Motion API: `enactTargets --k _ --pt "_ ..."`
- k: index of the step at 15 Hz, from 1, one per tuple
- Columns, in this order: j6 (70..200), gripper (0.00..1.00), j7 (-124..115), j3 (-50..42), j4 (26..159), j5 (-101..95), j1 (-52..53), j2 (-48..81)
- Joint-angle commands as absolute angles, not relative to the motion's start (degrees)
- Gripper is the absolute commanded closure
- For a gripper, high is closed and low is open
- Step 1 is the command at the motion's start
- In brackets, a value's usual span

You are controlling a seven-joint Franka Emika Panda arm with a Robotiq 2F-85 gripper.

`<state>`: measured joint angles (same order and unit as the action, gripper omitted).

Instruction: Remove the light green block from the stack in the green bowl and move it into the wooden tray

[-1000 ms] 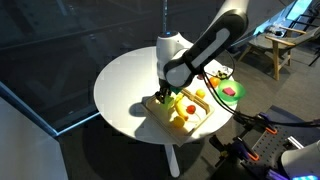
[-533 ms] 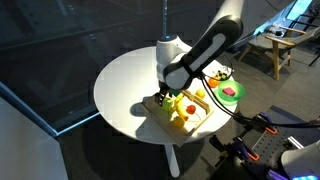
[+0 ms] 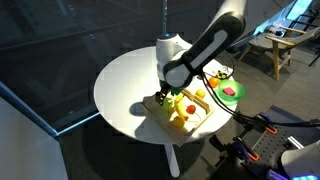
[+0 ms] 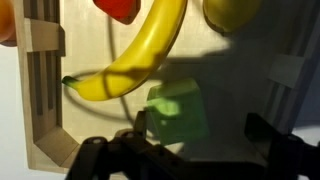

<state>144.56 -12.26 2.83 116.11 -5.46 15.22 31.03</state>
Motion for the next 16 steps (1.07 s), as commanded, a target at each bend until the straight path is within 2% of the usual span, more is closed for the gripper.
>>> enactTargets --k 1,16 --pt "140.73 0.00 -12.87 3.45 118.18 -3.90 14.27 27.02" --pt "129.50 0.00 -20.94 2.38 125.38 -0.07 11.14 12.08"
